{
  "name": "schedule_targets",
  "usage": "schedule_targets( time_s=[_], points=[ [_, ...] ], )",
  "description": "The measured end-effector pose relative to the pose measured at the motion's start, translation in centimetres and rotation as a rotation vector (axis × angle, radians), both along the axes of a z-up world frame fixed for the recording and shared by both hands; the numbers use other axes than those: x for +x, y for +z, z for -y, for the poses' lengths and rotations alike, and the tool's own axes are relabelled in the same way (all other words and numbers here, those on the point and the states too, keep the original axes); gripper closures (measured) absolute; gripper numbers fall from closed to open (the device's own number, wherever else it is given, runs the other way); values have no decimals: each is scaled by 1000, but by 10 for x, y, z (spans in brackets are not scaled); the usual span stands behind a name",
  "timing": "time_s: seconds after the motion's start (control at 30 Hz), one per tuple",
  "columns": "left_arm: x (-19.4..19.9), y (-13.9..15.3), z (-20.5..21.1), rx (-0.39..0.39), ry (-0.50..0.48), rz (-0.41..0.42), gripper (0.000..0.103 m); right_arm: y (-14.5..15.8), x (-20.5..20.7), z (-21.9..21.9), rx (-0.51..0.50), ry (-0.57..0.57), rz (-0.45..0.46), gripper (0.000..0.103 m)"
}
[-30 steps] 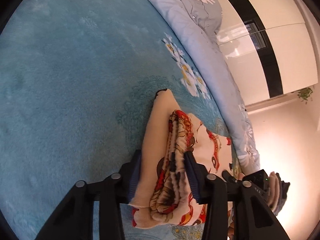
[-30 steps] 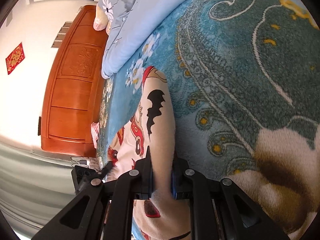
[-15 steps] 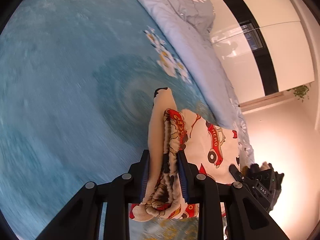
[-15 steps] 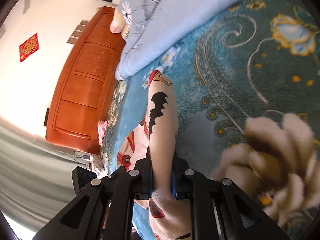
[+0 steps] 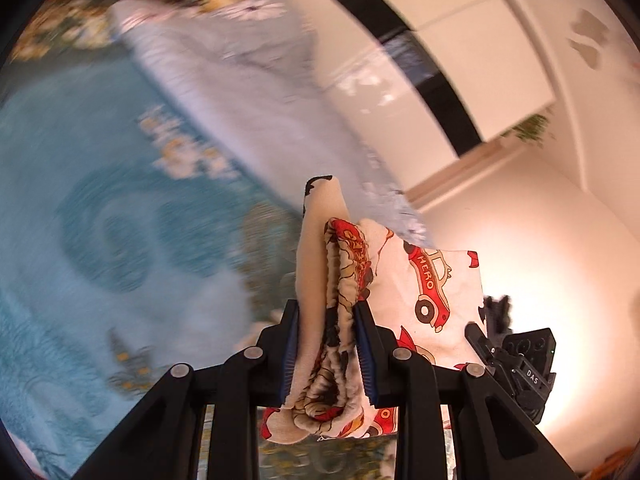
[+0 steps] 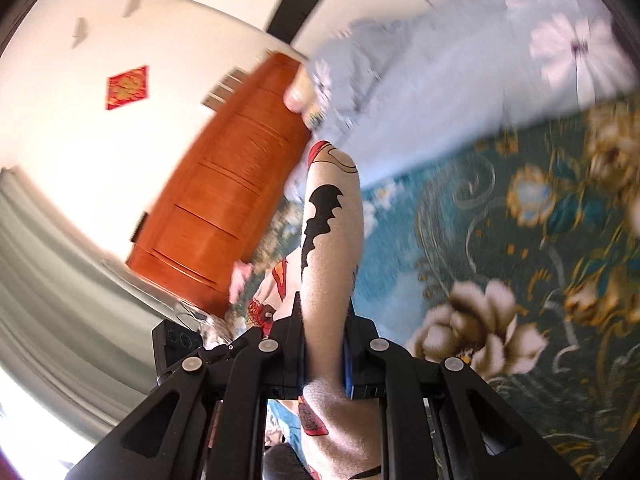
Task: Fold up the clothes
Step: 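Lift the pajama bundle with both tools and carry it toward the clothes stack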
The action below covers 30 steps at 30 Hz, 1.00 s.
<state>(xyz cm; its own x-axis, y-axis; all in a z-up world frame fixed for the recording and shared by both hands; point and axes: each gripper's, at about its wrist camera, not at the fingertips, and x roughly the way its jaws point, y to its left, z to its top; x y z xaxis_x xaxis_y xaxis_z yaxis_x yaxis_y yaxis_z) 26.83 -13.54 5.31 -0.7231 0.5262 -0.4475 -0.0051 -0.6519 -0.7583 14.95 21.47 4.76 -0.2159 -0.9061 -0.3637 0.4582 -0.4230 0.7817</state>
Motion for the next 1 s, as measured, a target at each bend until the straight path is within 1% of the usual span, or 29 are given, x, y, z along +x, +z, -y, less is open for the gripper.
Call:
schedule_targets(
  time_s=[0.13, 0.27, 0.4, 0.53, 0.63, 0.8, 1.0],
  points=[
    [-10, 44, -38, -15, -75, -78, 74, 51, 10, -36, -6, -27, -116, 89],
    [-25, 83, -84, -31, -161, -144, 74, 92, 17, -77, 13, -70, -199, 89],
    [-39, 114, -128, -40, -247, -179, 74, 130, 24, -118, 32, -114, -278, 89],
    [-49, 144, -181, -32, -330, -204, 74, 167, 30, -159, 51, -163, -351, 89],
    [-56, 157, -218, -45, -392, -205, 74, 182, 30, -192, 79, -202, -377, 89],
    [-71, 170, -282, -87, -487, -193, 74, 191, 23, -251, 101, -264, -378, 89],
    [-94, 170, -348, -178, -572, -165, 74, 180, -7, -312, 86, -329, -300, 89]
  ],
)
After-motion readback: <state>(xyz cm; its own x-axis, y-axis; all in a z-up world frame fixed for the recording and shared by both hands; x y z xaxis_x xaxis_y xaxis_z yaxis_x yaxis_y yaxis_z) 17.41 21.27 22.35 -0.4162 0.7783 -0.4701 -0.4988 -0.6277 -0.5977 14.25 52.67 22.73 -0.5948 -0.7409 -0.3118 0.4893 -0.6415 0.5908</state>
